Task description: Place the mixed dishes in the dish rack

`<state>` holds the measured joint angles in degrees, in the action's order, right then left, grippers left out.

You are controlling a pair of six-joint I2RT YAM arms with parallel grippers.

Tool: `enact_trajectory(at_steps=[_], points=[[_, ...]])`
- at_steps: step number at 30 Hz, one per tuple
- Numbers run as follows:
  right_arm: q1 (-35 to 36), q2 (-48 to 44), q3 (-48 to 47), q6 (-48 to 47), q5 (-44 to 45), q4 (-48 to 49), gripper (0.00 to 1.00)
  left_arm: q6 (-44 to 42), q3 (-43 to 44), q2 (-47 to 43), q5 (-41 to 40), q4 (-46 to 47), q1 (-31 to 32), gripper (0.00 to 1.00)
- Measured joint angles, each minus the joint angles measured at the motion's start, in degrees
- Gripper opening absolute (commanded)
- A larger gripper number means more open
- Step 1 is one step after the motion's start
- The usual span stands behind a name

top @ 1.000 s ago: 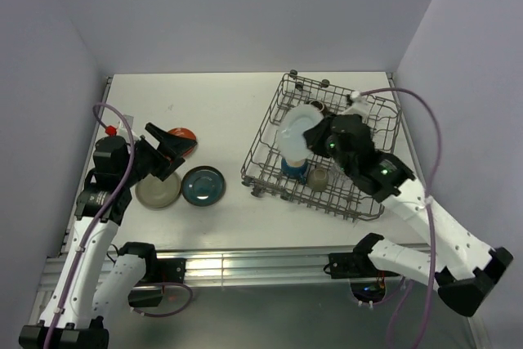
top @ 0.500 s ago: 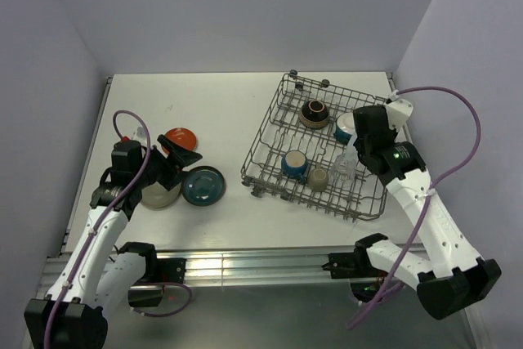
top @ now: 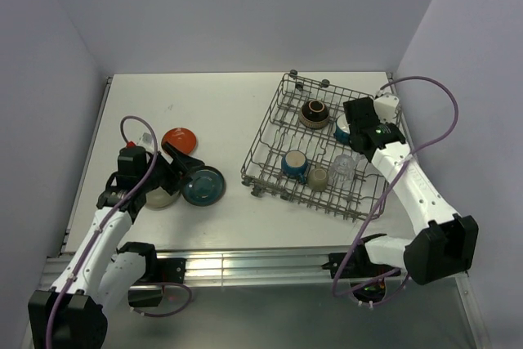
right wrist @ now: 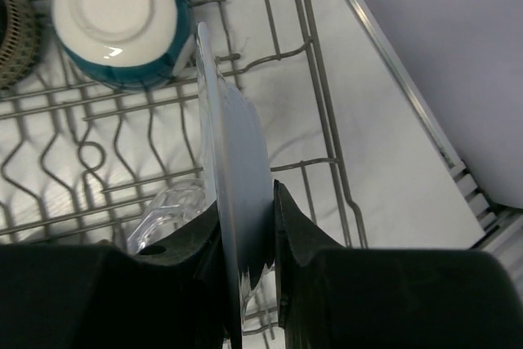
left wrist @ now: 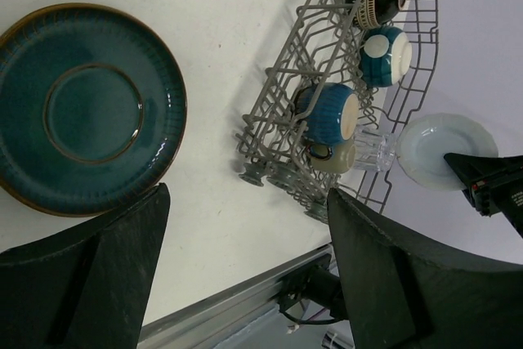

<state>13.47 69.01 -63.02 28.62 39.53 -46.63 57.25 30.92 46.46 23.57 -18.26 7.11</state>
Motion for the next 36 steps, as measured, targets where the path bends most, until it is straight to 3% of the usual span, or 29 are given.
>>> enact_trajectory(at_steps=[16, 36], points=[[-3.0, 8.1, -0.3, -4.7, 1.8, 2.1, 0.0, -2.8, -1.8, 8.7, 2.4, 5.4, 0.0, 0.81], [-3.5, 15.5, 1.1, -8.2, 0.1, 5.1, 0.0, -7.2, -2.9, 9.6, 3.5, 5.3, 0.0, 0.81]])
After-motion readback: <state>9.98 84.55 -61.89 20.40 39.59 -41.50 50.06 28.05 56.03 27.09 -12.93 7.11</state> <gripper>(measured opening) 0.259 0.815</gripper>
